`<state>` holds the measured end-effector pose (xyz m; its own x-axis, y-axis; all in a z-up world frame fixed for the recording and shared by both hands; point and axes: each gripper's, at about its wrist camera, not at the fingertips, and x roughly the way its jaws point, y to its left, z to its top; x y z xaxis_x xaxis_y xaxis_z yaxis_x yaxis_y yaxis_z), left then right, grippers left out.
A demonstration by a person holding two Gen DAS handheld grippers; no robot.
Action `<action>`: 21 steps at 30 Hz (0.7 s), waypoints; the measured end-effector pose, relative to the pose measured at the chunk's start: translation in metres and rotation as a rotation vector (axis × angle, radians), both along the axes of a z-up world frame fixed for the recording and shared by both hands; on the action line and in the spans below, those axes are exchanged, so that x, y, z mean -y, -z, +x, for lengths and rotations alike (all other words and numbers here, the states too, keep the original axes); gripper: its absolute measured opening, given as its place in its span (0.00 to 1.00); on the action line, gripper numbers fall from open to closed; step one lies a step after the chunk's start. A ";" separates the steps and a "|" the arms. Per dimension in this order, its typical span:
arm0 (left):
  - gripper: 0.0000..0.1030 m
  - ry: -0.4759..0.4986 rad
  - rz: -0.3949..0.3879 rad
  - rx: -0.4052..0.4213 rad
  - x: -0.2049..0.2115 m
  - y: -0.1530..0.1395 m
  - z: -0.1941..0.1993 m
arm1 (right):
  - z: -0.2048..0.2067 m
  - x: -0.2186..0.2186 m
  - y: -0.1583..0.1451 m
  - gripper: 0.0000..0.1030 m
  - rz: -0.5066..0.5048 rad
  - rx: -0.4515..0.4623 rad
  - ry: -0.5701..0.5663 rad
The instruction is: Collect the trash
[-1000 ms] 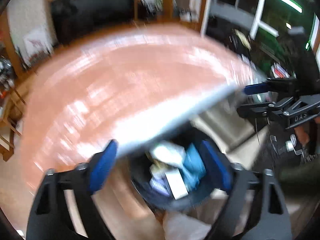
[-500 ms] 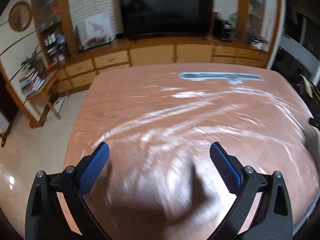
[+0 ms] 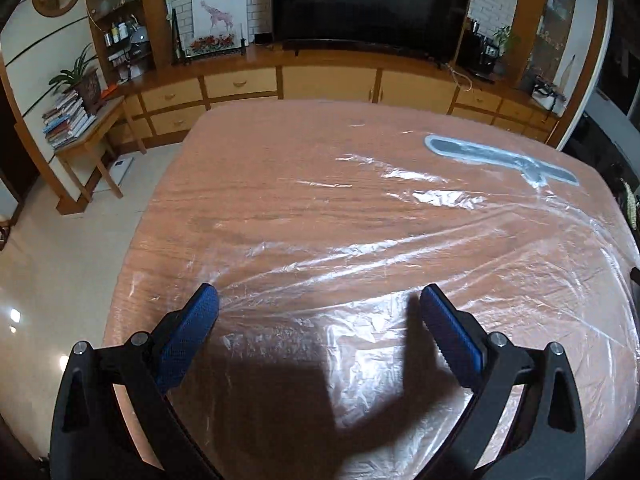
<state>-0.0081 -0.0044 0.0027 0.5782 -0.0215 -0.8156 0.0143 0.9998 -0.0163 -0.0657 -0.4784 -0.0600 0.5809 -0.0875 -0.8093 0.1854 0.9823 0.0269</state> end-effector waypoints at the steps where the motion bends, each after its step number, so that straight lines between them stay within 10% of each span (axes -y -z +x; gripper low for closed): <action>1: 0.98 0.002 0.005 -0.003 0.000 0.001 0.001 | 0.001 0.002 0.000 0.96 -0.003 -0.001 0.005; 21: 0.99 -0.001 0.013 -0.008 0.004 0.001 0.000 | 0.001 0.003 0.001 0.97 -0.005 -0.001 0.006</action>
